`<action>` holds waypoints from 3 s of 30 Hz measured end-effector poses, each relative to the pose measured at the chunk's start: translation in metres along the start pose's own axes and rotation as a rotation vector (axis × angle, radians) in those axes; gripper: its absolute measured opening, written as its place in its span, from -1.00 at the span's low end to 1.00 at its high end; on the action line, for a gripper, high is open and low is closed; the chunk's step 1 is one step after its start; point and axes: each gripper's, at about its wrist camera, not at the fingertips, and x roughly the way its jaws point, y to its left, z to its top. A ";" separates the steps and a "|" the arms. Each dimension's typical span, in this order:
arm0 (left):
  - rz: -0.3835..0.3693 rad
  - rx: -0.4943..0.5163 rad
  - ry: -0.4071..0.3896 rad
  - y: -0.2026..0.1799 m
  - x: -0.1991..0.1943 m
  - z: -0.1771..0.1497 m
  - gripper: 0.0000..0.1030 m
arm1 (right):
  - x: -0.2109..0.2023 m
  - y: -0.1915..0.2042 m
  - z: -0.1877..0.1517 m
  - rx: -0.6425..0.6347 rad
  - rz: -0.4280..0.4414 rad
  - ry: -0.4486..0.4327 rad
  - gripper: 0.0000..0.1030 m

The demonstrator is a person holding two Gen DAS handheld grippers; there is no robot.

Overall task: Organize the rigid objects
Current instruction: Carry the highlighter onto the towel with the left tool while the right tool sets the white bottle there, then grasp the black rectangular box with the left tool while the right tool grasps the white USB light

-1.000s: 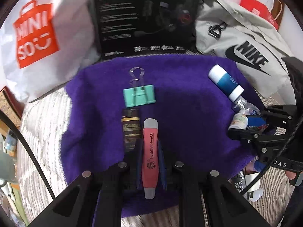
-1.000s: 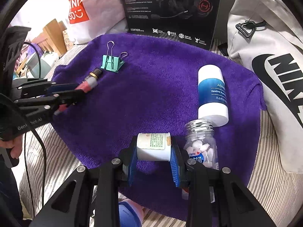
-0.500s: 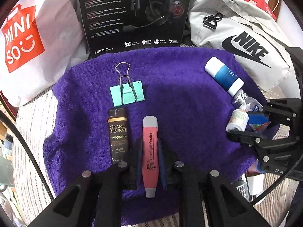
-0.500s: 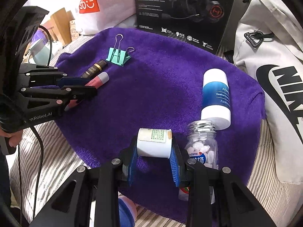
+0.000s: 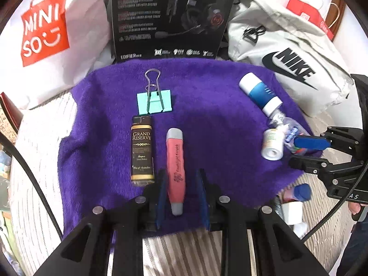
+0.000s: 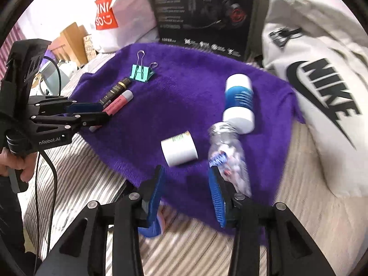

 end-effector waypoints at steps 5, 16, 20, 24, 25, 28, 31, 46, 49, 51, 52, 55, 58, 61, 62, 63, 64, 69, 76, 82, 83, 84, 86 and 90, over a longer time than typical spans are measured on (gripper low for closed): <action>-0.017 0.018 -0.036 -0.015 -0.026 -0.010 -0.53 | -0.029 -0.001 -0.024 0.031 -0.017 -0.033 -0.11; -0.098 0.043 -0.006 -0.060 -0.023 -0.052 -0.53 | -0.052 -0.011 -0.091 0.229 0.000 -0.064 -0.10; -0.122 0.044 0.024 -0.073 -0.008 -0.056 -0.53 | -0.059 -0.012 -0.110 0.272 0.020 -0.068 -0.10; -0.137 0.041 0.034 -0.079 -0.002 -0.056 -0.53 | -0.064 -0.008 -0.124 0.295 0.038 -0.071 -0.10; -0.138 0.045 0.040 -0.082 0.000 -0.055 -0.53 | -0.064 -0.006 -0.125 0.296 0.038 -0.070 -0.10; -0.135 0.054 0.041 -0.089 0.002 -0.054 -0.47 | -0.064 -0.003 -0.128 0.301 0.053 -0.075 -0.10; -0.126 0.062 0.049 -0.095 0.005 -0.052 -0.45 | -0.064 0.001 -0.128 0.294 0.061 -0.076 -0.10; 0.002 0.184 0.024 -0.107 -0.001 -0.058 -0.18 | -0.055 -0.001 -0.135 0.301 0.062 -0.051 -0.09; -0.004 0.211 0.043 -0.115 0.003 -0.059 -0.22 | -0.055 -0.001 -0.135 0.302 0.068 -0.054 -0.09; 0.023 0.221 0.049 -0.120 0.009 -0.060 -0.22 | -0.054 0.000 -0.134 0.298 0.066 -0.052 -0.09; 0.036 0.225 0.042 -0.122 0.009 -0.060 -0.22 | -0.054 0.000 -0.134 0.297 0.066 -0.051 -0.09; 0.026 0.212 0.041 -0.118 0.010 -0.060 -0.21 | -0.053 -0.001 -0.136 0.299 0.068 -0.048 -0.09; 0.031 0.212 0.042 -0.110 0.007 -0.062 -0.20 | -0.054 -0.001 -0.137 0.301 0.073 -0.050 -0.09; 0.037 0.219 0.040 -0.109 0.008 -0.062 -0.21 | -0.054 0.001 -0.135 0.291 0.081 -0.061 -0.09; 0.039 0.221 0.037 -0.110 0.009 -0.062 -0.21 | -0.053 0.002 -0.134 0.287 0.084 -0.061 -0.09; 0.040 0.220 0.034 -0.110 0.010 -0.061 -0.21 | -0.052 0.003 -0.134 0.283 0.087 -0.060 -0.09; 0.036 0.219 0.031 -0.111 0.010 -0.061 -0.23 | -0.050 0.004 -0.132 0.275 0.091 -0.056 -0.09; 0.012 0.230 0.032 -0.112 0.011 -0.060 -0.53 | -0.044 0.014 -0.128 0.244 0.106 -0.051 -0.09; 0.027 0.209 0.036 -0.098 0.005 -0.065 -0.55 | -0.033 0.030 -0.117 0.160 0.140 -0.051 -0.09; 0.002 0.164 0.037 -0.076 -0.002 -0.073 -0.55 | -0.015 0.040 -0.105 0.090 0.128 -0.045 -0.09; -0.004 0.158 0.037 -0.075 -0.002 -0.073 -0.55 | -0.013 0.041 -0.104 0.081 0.124 -0.042 -0.09; -0.010 0.152 0.037 -0.073 -0.002 -0.073 -0.55 | -0.012 0.043 -0.102 0.069 0.115 -0.043 -0.13; -0.014 0.147 0.036 -0.072 -0.003 -0.074 -0.55 | -0.011 0.046 -0.100 0.043 0.086 -0.041 -0.28; -0.017 0.152 0.033 -0.071 -0.003 -0.074 -0.55 | -0.013 0.044 -0.102 0.037 0.083 -0.024 -0.43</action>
